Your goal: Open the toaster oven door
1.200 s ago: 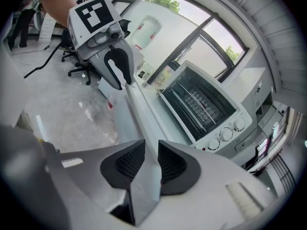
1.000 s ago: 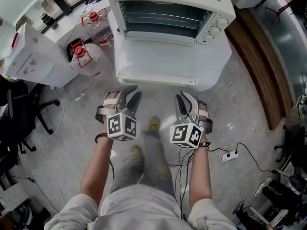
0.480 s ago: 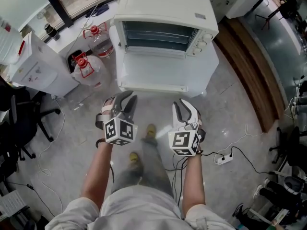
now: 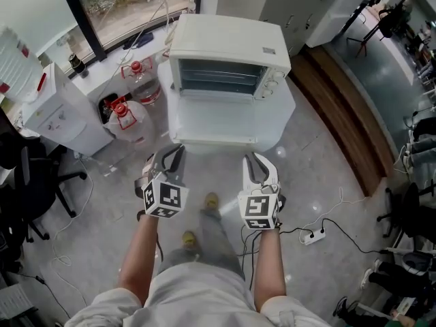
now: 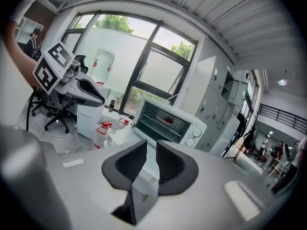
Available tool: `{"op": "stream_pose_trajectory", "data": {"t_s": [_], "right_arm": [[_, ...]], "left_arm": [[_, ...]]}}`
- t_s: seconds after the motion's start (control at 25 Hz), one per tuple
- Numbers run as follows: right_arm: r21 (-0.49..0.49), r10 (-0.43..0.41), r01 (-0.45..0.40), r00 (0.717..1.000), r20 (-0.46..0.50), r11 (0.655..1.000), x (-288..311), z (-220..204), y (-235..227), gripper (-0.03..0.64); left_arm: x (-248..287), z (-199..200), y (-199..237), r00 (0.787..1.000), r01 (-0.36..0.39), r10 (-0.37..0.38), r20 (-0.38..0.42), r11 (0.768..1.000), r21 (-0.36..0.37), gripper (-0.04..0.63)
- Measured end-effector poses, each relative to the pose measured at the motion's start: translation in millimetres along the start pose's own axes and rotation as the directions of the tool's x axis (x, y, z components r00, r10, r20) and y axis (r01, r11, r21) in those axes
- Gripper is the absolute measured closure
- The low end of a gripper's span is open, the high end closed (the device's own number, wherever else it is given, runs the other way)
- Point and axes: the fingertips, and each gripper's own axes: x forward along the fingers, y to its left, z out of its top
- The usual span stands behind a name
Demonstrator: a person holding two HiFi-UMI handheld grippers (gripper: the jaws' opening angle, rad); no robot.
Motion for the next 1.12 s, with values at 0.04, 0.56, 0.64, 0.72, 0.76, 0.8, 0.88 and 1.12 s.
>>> {"op": "stream_pose_trajectory", "data": {"t_s": [0.04,0.56,0.64,0.72,0.76,0.8,0.88,1.12], "right_arm": [[0.008,-0.005,0.005,1.000,0.008,1.000,-5,5,-1,0.557],[0.121,-0.056,0.045,0.994,0.092,0.992,-57,48,-9,0.603],[0.149,-0.072,0.056,0.992,0.104,0.987,-68,51,-10,0.612],[0.173,-0.084,0.063,0.990,0.115,0.983,-79,55,-11,0.615],[0.185,-0.090,0.067,0.989,0.120,0.980,-84,58,-12,0.615],[0.195,-0.098,0.073,0.988,0.123,0.978,-89,59,-13,0.615],[0.202,-0.112,0.084,0.985,0.129,0.976,-99,62,-14,0.614],[0.219,-0.124,0.084,0.976,0.178,0.972,-127,72,-10,0.614]], "left_arm": [[-5,3,5,1.000,-0.010,0.010,0.004,1.000,-0.013,0.577],[-60,34,25,0.994,-0.065,0.077,0.079,0.987,-0.146,0.597],[-70,36,26,0.992,-0.069,0.085,0.089,0.983,-0.172,0.597],[-81,38,27,0.991,-0.078,0.099,0.094,0.976,-0.203,0.597],[-87,40,28,0.989,-0.086,0.109,0.097,0.973,-0.216,0.597],[-93,43,30,0.988,-0.093,0.118,0.101,0.970,-0.226,0.597],[-105,48,31,0.985,-0.105,0.134,0.109,0.967,-0.234,0.597],[-135,57,33,0.976,-0.122,0.163,0.145,0.959,-0.257,0.597]]}}
